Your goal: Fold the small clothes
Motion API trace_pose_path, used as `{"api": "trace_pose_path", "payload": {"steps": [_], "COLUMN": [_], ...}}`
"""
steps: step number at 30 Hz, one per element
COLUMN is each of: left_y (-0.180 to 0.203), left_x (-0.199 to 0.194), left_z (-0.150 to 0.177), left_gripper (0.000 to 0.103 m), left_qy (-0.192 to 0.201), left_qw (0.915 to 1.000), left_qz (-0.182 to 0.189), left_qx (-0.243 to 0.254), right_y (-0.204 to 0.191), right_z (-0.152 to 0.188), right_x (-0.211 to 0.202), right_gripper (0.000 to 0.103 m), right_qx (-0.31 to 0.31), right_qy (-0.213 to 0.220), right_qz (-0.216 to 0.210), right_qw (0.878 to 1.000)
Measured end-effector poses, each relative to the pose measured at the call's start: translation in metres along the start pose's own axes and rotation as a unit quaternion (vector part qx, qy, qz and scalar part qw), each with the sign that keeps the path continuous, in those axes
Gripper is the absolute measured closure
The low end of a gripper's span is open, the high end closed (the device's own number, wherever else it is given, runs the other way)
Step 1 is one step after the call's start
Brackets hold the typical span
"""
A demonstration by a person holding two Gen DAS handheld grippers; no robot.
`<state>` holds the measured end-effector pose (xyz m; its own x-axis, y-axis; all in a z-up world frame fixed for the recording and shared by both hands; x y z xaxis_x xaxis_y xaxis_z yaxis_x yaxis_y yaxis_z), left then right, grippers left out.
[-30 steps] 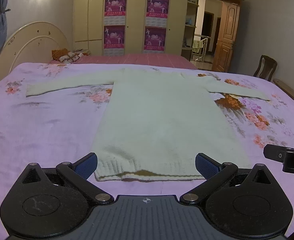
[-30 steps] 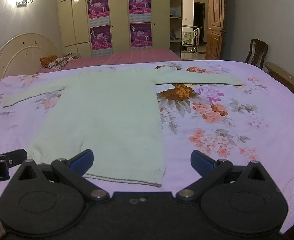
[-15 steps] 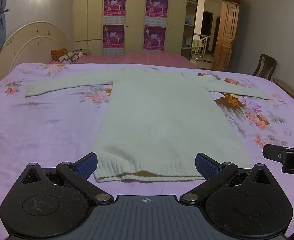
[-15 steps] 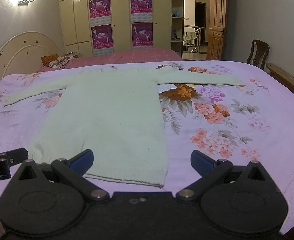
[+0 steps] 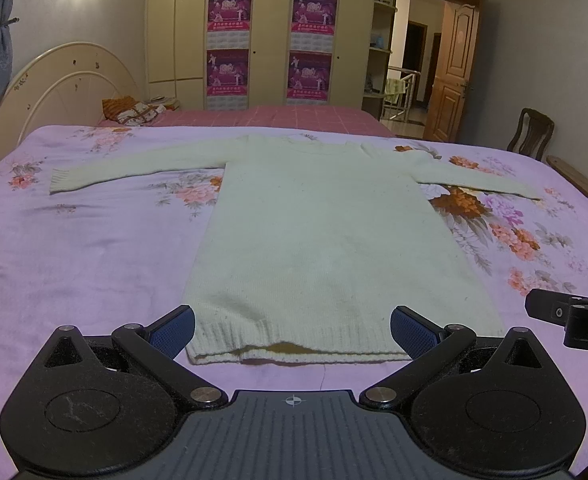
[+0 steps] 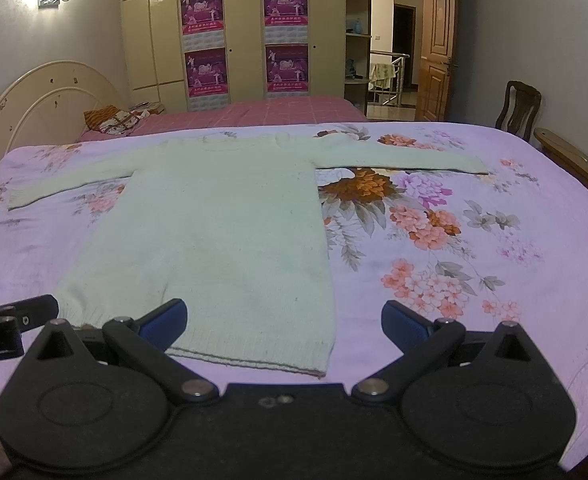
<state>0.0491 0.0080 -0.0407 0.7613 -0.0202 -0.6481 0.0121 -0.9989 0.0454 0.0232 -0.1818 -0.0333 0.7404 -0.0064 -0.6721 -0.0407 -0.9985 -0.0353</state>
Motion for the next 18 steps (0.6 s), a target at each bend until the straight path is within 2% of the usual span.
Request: {"api": "trace_pose_path", "payload": {"steps": [18], "left_y": [-0.0003], "left_x": [0.0050], "left_z": [-0.0001], "left_gripper": [0.000], "left_qy": [-0.006], "left_qw": [1.0000], "left_qz": [0.004], "left_qx": [-0.003], "right_y": [0.0011], "right_z": [0.0000], "right_x": [0.0002], "right_gripper": [0.001], "right_qx": [0.000], "right_qy": [-0.002], "right_qz": [0.004], "right_qw": [1.000]}}
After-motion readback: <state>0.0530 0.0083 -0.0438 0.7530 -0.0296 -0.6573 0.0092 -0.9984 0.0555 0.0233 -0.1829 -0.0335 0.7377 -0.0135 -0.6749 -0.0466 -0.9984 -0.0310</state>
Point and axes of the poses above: each gripper's, at about its wrist camera, not at the fingertips, and x roughly the way its jaws point, y to its right, z to its underside, the point moved 5 cm from there along x, roughly the way its jaws point, and after that the axes turned 3 degrees about -y, right-handed, at the moved point
